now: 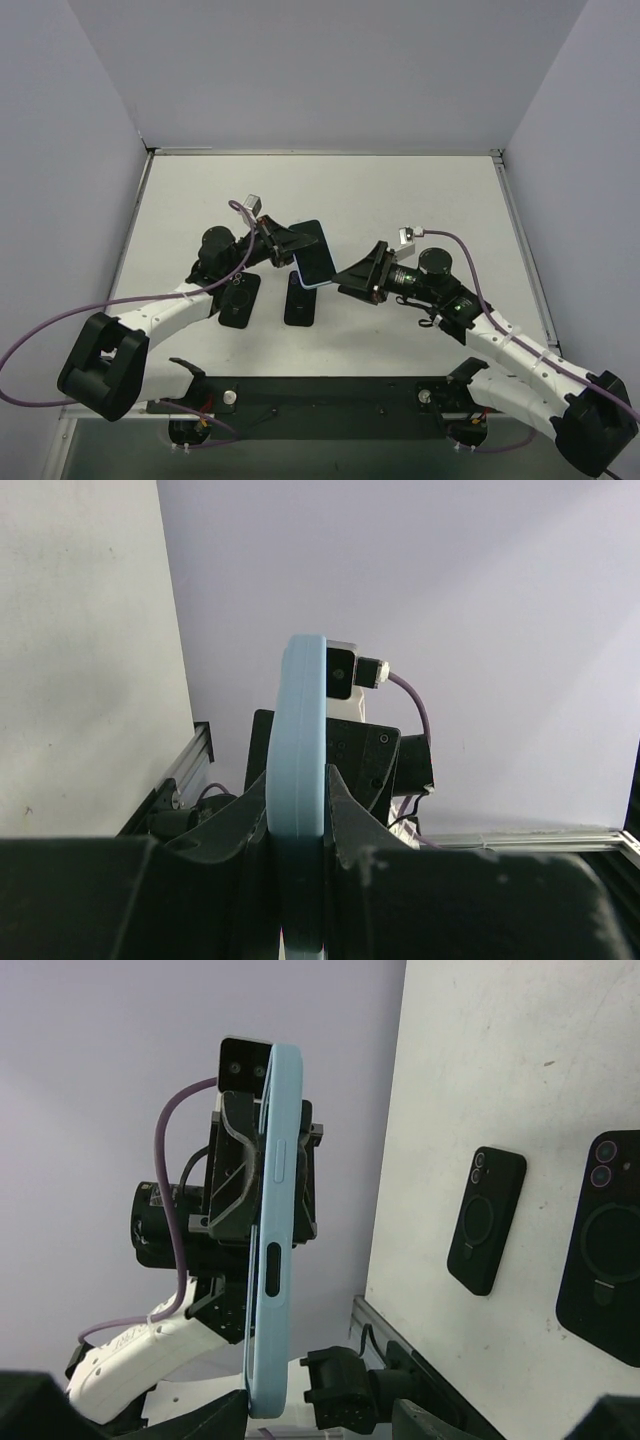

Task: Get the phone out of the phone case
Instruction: Remove the phone case from the phone.

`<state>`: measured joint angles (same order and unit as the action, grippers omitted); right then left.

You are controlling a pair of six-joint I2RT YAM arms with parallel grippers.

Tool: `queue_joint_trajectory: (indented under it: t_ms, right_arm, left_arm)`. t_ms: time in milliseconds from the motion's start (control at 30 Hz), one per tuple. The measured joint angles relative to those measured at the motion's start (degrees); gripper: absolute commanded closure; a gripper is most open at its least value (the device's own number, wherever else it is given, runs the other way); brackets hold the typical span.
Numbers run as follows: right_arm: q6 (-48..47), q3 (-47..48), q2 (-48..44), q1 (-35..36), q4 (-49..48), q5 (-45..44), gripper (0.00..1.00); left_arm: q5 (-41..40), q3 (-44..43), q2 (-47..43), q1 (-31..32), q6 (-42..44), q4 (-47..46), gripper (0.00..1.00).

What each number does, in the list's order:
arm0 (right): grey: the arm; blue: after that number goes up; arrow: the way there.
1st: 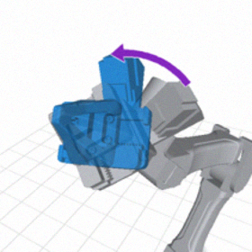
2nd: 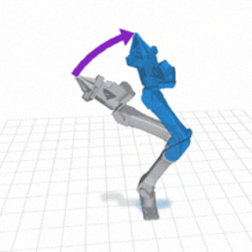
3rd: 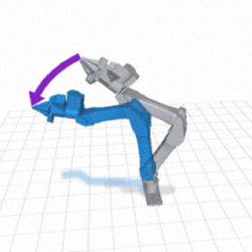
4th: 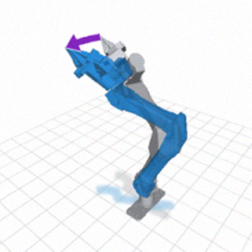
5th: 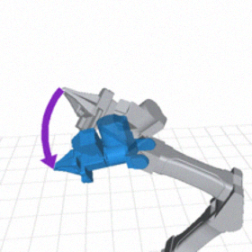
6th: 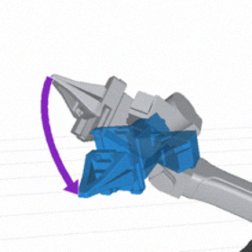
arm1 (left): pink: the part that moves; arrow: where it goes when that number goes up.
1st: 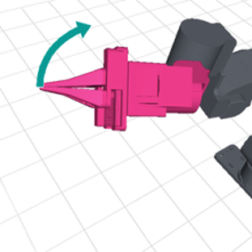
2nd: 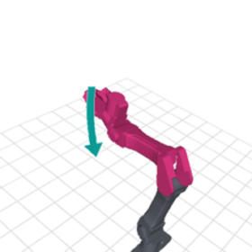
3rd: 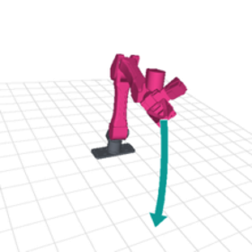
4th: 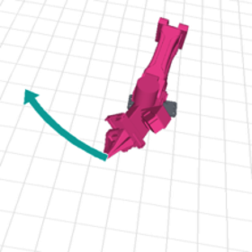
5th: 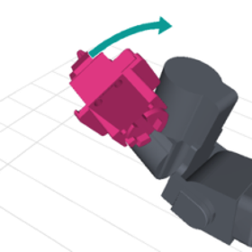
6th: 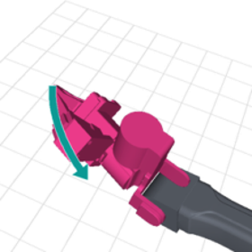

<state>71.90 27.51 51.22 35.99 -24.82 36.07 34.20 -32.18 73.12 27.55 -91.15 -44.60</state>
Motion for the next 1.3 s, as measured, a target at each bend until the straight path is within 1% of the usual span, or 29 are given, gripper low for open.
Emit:
queue_joint_trajectory:
  t_ms: [33,100,133,233,267,300,333,400,567,633,800,900,1067,1300]
  right_arm:
    - [0.5,0.0,0.8,0.0,-1.4,0.2,0.57]
    - [1.7,0.0,2.2,0.0,-3.8,0.5,0.63]
    - [2.3,0.0,2.8,0.0,-5.1,0.8,0.67]
    - [3.8,0.0,4.4,0.2,-8.3,1.3,0.71]
    - [4.5,0.0,4.9,0.3,-9.3,1.4,0.73]
    - [5.2,0.0,5.4,0.5,-10.2,1.5,0.79]
    - [5.8,0.0,6.0,0.6,-11.3,1.7,1.0]
    - [7.4,0.0,7.0,0.9,-13.9,2.1,1.0]
    - [11.8,0.0,7.7,1.1,-15.9,1.9,1.0]
    - [14.3,-1.0,7.6,1.2,-18.7,1.3,1.0]
    - [22.7,-3.1,9.3,1.3,-30.7,-0.5,1.0]
    - [27.9,-3.0,12.9,1.3,-40.2,-2.4,1.0]
    - [34.8,1.9,20.2,2.0,-49.0,-5.6,1.0]
    - [37.5,11.5,27.5,3.6,-53.4,-9.7,1.0]
  left_arm:
    - [0.0,-0.1,0.0,-0.2,0.1,0.4,1.0]
    - [0.0,-0.2,0.0,-0.3,0.1,0.8,1.0]
    - [0.0,-0.2,-0.1,-0.3,0.2,1.1,1.0]
    - [-0.1,-0.2,-0.4,-0.3,0.3,2.1,1.0]
    - [-0.1,-0.2,-0.6,-0.3,0.3,2.3,1.0]
    - [-0.1,-0.2,-0.8,-0.3,0.3,2.4,1.0]
    - [-0.1,-0.2,-1.0,-0.3,0.3,2.5,1.0]
    - [-0.2,-0.2,-1.4,-0.4,1.0,2.9,1.0]
    - [-0.6,-0.2,-2.0,-0.7,0.3,2.6,1.0]
    - [-0.8,-0.2,-2.3,-0.8,-0.2,1.7,1.0]
    - [-1.6,-1.8,-3.2,-0.9,-2.8,0.4,1.0]
    - [-3.1,-4.3,-3.6,-1.3,-3.2,0.2,1.0]
    - [-7.4,-8.0,-3.6,-2.8,-3.7,-1.3,1.0]
    - [-15.2,-10.6,-3.7,-4.0,-5.7,-7.2,1.0]
